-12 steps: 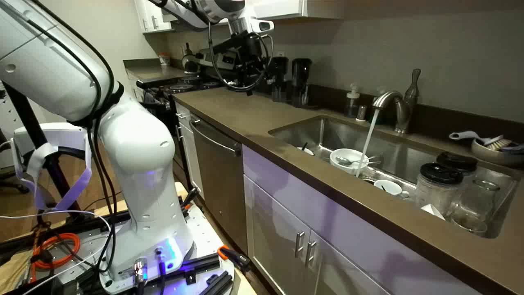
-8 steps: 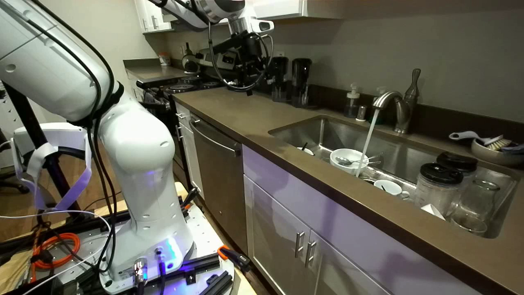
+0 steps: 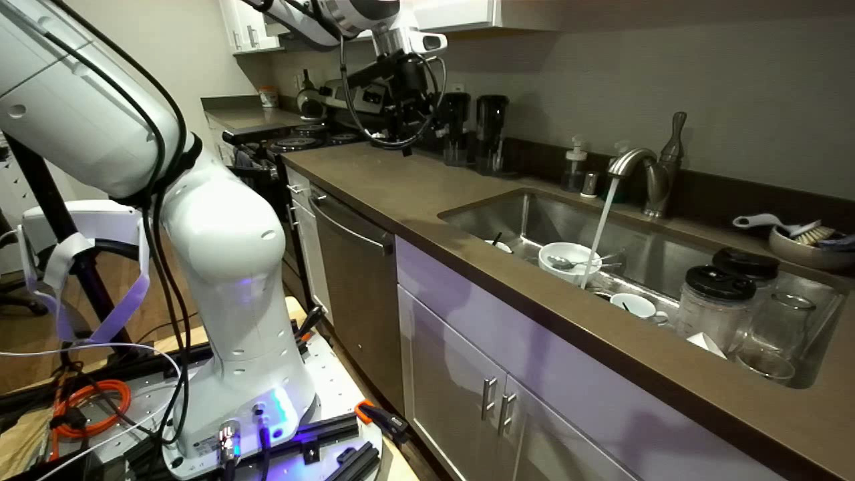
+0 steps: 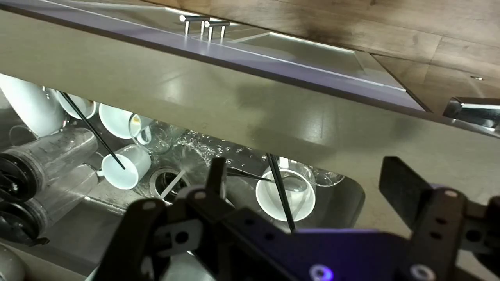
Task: Close the faucet
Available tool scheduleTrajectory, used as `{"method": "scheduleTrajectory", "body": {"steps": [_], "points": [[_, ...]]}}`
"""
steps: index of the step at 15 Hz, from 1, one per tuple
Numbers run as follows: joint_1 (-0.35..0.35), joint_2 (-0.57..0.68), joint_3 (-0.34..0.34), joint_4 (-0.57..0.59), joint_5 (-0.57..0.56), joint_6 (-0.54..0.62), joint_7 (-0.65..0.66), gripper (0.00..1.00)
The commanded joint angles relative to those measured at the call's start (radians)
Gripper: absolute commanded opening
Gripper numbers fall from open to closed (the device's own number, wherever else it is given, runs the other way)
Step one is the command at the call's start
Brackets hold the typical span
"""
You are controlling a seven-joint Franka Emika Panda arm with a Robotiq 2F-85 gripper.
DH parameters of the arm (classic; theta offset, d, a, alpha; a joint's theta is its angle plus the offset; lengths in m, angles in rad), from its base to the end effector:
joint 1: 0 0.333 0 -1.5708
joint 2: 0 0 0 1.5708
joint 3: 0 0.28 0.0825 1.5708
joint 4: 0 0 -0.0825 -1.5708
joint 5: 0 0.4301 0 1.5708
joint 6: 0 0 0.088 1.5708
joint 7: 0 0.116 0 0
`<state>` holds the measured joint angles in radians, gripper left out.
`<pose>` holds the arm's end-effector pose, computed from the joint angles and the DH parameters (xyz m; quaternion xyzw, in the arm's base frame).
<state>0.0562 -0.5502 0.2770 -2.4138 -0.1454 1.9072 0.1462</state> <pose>0.4338 0.1368 0.4511 0.9853 0.0970 0.0418 0.1343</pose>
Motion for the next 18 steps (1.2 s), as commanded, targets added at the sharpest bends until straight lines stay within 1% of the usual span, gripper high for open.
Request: {"method": "scheduleTrajectory", "body": {"steps": [1,5,8,11,14,18], "points": [[0.029,0.005,-0.024,0.003,-0.014,-0.005,0.013,1.0],[0.029,0.005,-0.024,0.003,-0.014,-0.005,0.013,1.0],[0.006,0.035,-0.029,0.049,-0.039,0.053,0.031,1.0],[-0.023,0.074,-0.067,0.114,-0.078,0.177,0.02,1.0],[-0.063,0.133,-0.115,0.182,-0.117,0.34,0.025,1.0],[-0.097,0.207,-0.17,0.212,-0.097,0.534,0.034,1.0]]}}
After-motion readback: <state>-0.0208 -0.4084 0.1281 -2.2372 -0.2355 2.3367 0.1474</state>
